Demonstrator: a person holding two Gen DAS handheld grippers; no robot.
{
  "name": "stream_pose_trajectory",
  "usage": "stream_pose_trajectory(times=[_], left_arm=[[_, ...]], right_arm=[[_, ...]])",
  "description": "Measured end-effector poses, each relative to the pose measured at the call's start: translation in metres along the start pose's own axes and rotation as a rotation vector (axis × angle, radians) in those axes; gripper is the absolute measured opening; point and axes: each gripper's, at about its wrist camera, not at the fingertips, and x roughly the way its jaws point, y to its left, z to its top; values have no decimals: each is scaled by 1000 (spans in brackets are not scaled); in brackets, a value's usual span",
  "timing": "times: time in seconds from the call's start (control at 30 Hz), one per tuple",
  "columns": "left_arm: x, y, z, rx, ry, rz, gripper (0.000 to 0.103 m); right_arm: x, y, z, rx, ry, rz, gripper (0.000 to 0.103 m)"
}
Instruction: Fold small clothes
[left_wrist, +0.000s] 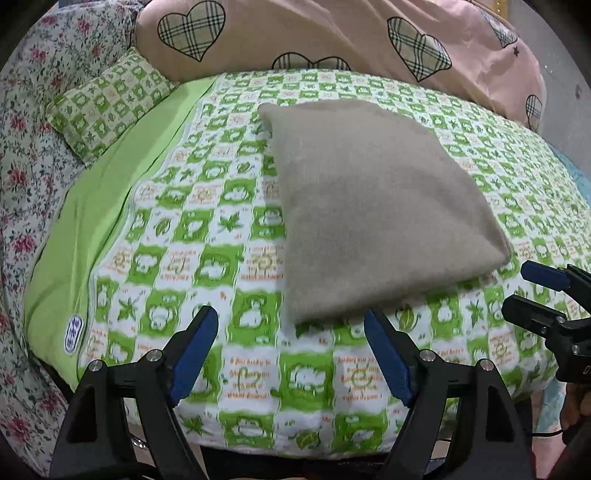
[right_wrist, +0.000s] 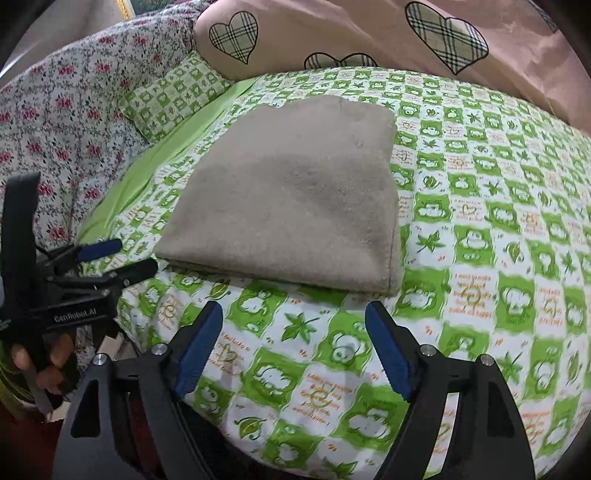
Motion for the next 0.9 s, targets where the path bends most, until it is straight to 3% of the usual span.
stream_pose_trajectory(times=[0.27,0.9], left_arm=[[9,-5,18,5,31,34,82],[16,-12,38,-9,27,23,82]], right_arm=[[4,-4,26,5,-3,15,83],[21,-16,50,69,14,61,84]])
